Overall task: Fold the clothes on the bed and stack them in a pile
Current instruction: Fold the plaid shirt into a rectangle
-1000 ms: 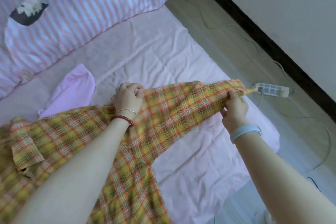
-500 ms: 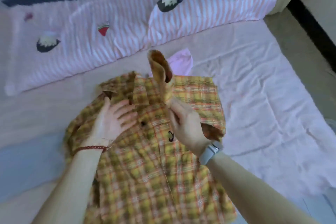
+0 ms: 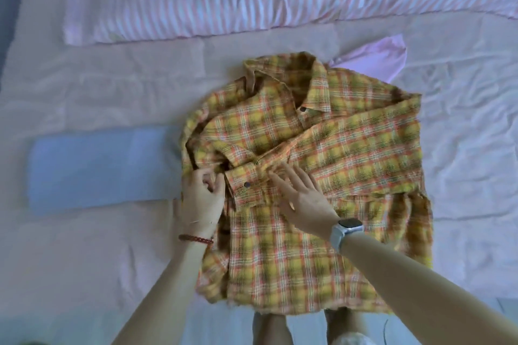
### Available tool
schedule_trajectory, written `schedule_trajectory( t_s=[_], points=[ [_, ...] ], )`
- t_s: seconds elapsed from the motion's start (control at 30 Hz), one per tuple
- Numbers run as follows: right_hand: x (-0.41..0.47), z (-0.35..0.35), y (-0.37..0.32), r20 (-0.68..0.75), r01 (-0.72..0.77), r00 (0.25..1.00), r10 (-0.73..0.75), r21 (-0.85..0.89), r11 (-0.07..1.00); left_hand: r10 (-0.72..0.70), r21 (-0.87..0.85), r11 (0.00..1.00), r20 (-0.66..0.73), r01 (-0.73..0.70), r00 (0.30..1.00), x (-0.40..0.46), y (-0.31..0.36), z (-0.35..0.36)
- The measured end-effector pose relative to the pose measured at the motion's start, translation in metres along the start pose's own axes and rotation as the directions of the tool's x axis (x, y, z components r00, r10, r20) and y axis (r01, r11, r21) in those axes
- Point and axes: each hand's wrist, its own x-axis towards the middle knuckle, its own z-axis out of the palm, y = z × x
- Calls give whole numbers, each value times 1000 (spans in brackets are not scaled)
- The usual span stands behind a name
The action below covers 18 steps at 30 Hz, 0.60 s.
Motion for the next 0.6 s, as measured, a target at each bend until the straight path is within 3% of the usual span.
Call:
schedule_trajectory(
  t_s=[0.07,0.1,0.17,0.23,0.27,0.37,0.43,0.5,0.53,0.6],
  points=[
    [14,8,-23,-44,63,997,-64,-9,998,-103,116,986,-141,119,985,-14,-30,-12],
    [21,12,-36,-10,72,997,-72,-1,997,-209,149,963,-108,224,972,-19,-44,-20],
    [34,21,-60,108,42,993,-43,4,999,-370,53,929,133,366,919,-21,-71,-29],
    [38,29,-82,124,-16,992,16,-3,1000,-341,-98,908,396,408,853,-26,-89,-40],
    [34,32,-91,61,-35,998,34,22,999,-273,-138,922,429,362,861,-27,-94,-47],
    [16,41,-119,-132,74,990,-49,192,979,-201,-284,917,278,281,939,-22,-105,-82],
    [6,49,-139,-63,155,988,-143,290,944,-343,-449,807,172,383,924,-9,-111,-114],
    [4,60,-161,119,147,971,-206,380,913,-422,-633,569,322,524,847,3,-110,-148],
    [6,66,-174,220,88,951,-218,482,872,-396,-676,485,395,555,829,5,-107,-160],
    [15,73,-200,342,-137,920,-193,739,660,-348,-684,405,498,606,794,8,-94,-172]
  ],
)
